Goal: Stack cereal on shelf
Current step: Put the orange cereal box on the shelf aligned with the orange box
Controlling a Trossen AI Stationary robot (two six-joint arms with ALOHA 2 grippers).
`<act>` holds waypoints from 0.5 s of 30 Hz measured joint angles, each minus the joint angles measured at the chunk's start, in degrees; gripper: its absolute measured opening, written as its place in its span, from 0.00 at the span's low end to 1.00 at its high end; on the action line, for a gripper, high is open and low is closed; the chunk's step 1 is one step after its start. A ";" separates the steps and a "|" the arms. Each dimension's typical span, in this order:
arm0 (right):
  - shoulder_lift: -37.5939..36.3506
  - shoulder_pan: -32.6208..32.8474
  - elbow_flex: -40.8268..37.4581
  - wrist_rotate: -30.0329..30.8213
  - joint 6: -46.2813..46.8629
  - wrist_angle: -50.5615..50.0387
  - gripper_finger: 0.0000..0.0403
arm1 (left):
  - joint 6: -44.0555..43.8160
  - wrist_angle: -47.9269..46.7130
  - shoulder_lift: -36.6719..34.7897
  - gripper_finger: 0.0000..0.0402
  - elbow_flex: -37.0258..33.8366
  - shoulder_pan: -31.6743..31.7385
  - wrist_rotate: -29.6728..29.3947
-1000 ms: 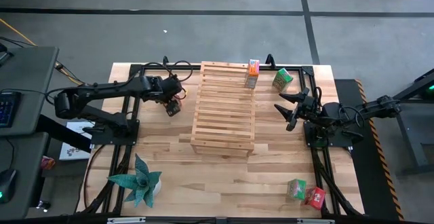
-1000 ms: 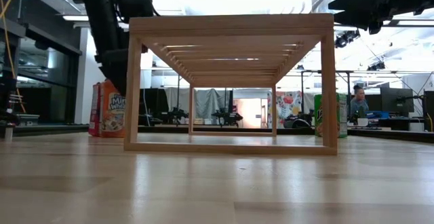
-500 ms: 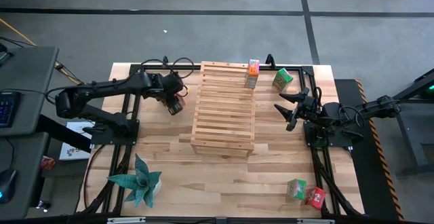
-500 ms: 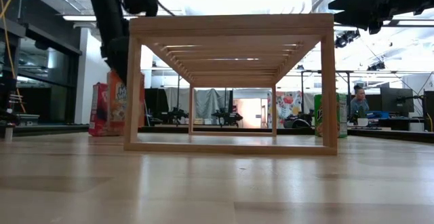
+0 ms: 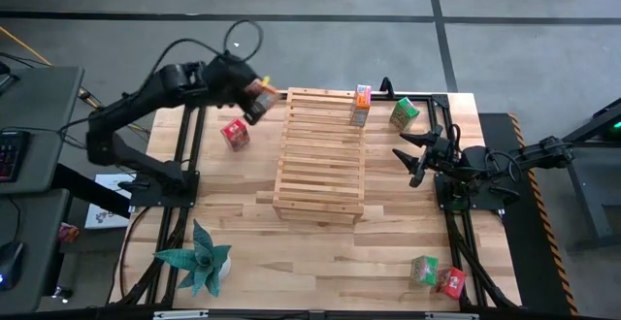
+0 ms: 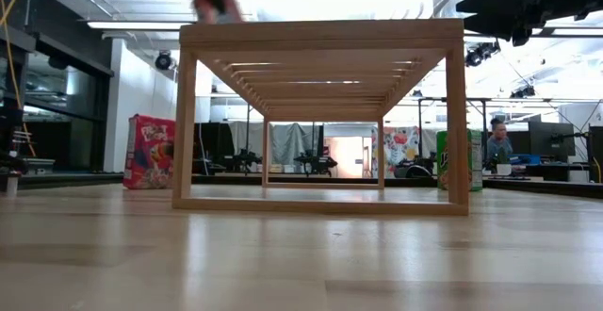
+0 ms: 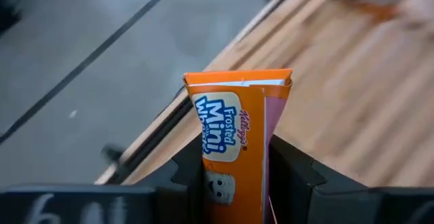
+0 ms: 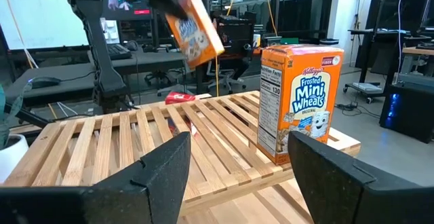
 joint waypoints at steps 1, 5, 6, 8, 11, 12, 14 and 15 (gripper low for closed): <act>-0.01 0.00 0.00 0.00 -0.01 0.00 0.60 | 0.55 -0.91 2.31 0.28 3.24 -1.08 0.51; 0.00 0.00 0.00 -0.01 -0.01 -0.04 0.60 | 3.17 -6.21 13.22 0.28 16.58 -5.12 0.78; -0.01 0.00 0.00 -0.01 -0.01 -0.02 0.60 | 3.73 -7.40 16.05 0.28 19.72 -5.76 0.75; 0.01 0.00 0.00 -0.01 0.01 -0.04 0.60 | 4.79 -8.63 21.67 0.28 25.21 -6.59 0.77; 0.01 -0.01 0.00 -0.01 0.11 -0.10 0.60 | 6.92 -9.09 29.26 0.28 32.17 -6.73 1.67; 0.01 0.00 0.00 -0.01 0.19 -0.19 0.60 | 7.69 -9.02 31.46 0.28 34.23 -6.71 1.93; 0.01 0.00 0.00 -0.01 0.21 -0.63 0.60 | 8.75 -8.95 35.20 0.28 37.75 -6.46 2.06; 0.01 0.00 0.00 -0.01 0.21 -0.94 0.60 | 9.48 -8.87 36.92 0.28 39.12 -6.31 2.06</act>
